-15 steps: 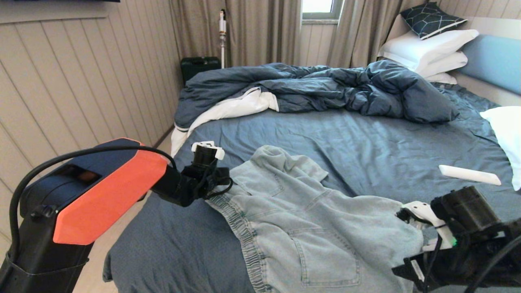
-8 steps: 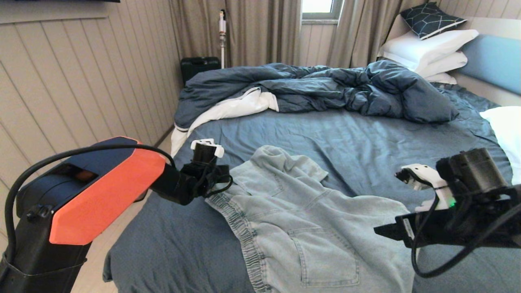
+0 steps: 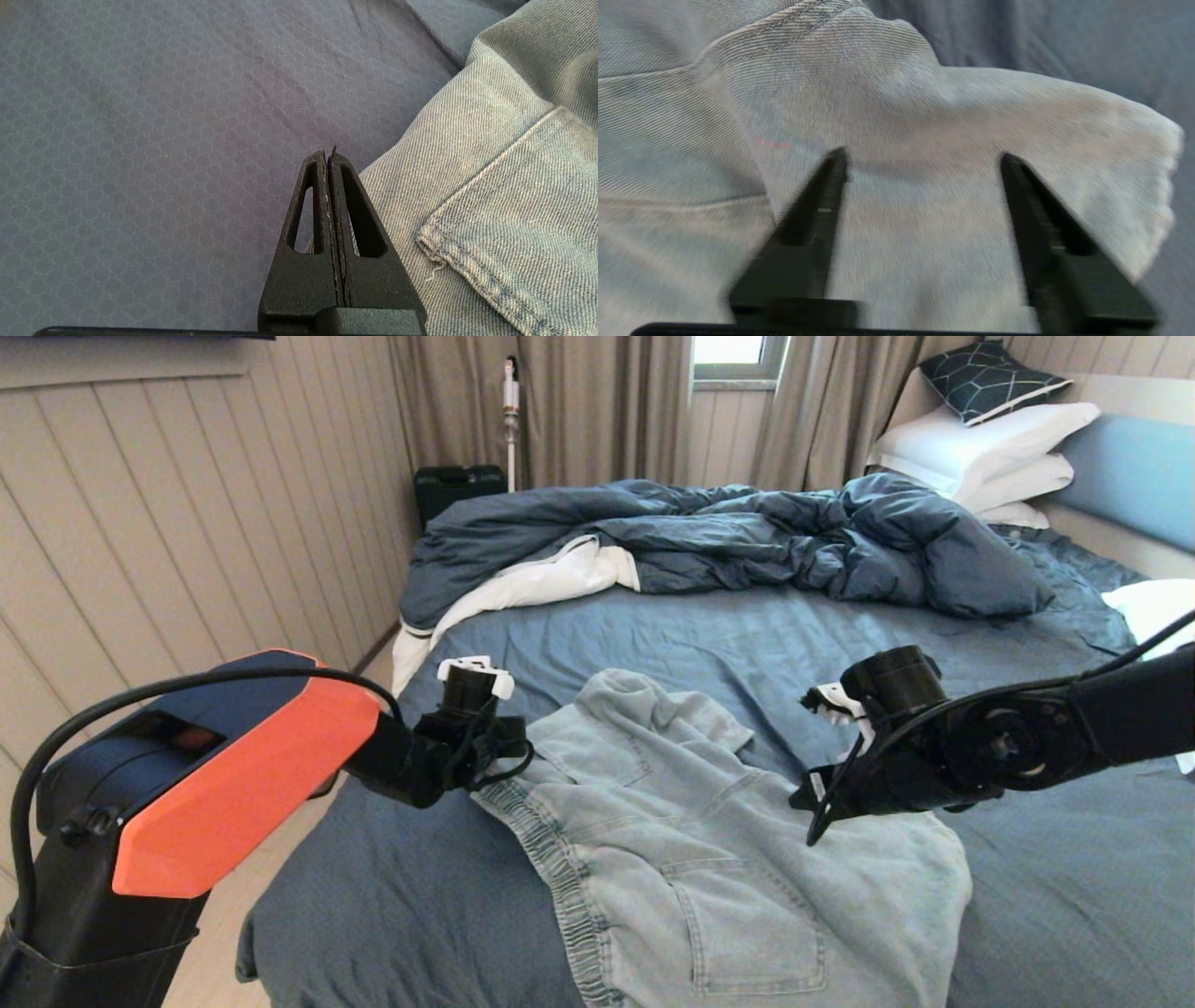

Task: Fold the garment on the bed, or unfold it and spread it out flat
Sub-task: Unford the blue shorts

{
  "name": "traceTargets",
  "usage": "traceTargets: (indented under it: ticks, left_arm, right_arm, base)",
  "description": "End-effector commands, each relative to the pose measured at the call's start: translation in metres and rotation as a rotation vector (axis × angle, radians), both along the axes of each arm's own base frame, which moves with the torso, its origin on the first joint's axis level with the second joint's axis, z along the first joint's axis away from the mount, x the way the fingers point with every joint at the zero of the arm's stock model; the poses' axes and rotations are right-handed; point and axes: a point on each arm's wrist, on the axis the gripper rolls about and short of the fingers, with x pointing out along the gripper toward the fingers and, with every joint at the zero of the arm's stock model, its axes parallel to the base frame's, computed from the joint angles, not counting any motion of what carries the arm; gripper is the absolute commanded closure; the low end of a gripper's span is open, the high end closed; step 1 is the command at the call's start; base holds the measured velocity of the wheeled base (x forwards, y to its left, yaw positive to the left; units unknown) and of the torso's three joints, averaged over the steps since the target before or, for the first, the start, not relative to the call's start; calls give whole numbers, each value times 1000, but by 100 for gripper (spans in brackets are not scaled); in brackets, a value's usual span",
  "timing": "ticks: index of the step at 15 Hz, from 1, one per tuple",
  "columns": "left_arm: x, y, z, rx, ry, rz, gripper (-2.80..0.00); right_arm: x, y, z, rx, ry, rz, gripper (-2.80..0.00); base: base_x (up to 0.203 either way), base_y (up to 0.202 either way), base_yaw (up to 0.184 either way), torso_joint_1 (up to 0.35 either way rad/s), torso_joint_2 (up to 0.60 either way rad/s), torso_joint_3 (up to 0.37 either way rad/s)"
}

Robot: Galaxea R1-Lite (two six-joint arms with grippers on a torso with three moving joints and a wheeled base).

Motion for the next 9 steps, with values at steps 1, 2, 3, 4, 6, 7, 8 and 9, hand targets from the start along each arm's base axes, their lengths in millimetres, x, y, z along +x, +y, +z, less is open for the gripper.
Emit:
traceTargets:
  ticks: [1, 2, 3, 4, 6, 7, 8, 9]
  left_arm:
    - [1, 0, 1, -3, -4, 3, 0]
    - [1, 0, 0, -3, -4, 3, 0]
    - [1, 0, 0, -3, -4, 3, 0]
    - [1, 0, 0, -3, -4, 3, 0]
    - [1, -1, -1, -2, -2, 3, 0]
    - [1, -1, -2, -2, -1, 3, 0]
    - [1, 0, -2, -1, 0, 3, 0]
    - [1, 0, -2, -1, 0, 3, 0]
  right_arm:
    - [16, 3, -17, -11, 35, -1, 0]
    - [22, 4, -21, -13, 40, -3, 0]
    - [25, 4, -23, -13, 42, -5, 0]
    - [25, 6, -24, -18, 43, -3, 0]
    - [23, 7, -25, -28, 47, 1, 0]
    - [23, 10, -25, -31, 48, 12, 0]
    - [23, 13, -26, -32, 49, 23, 0]
    - [25, 18, -31, -37, 59, 34, 0]
  base:
    - [0, 0, 0, 0, 0, 0]
    - [0, 0, 0, 0, 0, 0]
    - [0, 0, 0, 0, 0, 0]
    - [0, 0, 0, 0, 0, 0]
    - [0, 0, 0, 0, 0, 0]
    - [0, 0, 0, 0, 0, 0]
    - [0, 0, 0, 0, 0, 0]
    - [0, 0, 0, 0, 0, 0]
